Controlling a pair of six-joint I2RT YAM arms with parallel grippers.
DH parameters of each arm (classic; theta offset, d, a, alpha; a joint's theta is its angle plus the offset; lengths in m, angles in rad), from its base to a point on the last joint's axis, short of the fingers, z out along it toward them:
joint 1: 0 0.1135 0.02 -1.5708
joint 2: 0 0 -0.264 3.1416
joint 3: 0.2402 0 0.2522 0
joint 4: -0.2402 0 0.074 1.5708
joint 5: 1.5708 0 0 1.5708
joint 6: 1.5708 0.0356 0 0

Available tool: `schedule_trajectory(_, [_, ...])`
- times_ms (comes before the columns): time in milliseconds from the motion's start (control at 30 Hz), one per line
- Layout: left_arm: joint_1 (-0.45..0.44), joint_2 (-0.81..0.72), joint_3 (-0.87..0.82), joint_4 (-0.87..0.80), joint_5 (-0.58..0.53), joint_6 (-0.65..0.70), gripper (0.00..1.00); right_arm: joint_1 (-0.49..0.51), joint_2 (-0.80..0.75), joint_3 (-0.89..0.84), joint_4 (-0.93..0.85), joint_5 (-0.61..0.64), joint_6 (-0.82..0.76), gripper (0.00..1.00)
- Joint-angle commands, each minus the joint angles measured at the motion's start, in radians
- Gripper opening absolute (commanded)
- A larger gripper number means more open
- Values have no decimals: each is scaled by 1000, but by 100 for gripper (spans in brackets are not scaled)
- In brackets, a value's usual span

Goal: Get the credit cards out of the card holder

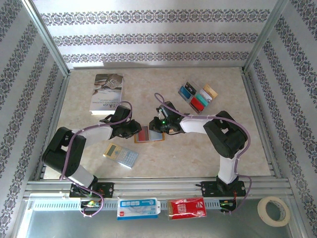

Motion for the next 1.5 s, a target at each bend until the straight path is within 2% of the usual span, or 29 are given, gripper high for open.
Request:
schedule_trajectory(0, [-12, 16, -11, 14, -27, -7, 22, 17, 25, 32, 24, -47, -12, 12])
schedule_trajectory(267, [-12, 28, -9, 2, -33, 0, 22, 21, 47, 34, 20, -55, -12, 15])
schedule_trajectory(1133, [-11, 43, -22, -25, -64, 26, 22, 6, 33, -5, 11, 14, -9, 15])
schedule_trajectory(1467, [-12, 43, -12, -9, -40, 31, 22, 15, 45, -1, 19, -15, -9, 16])
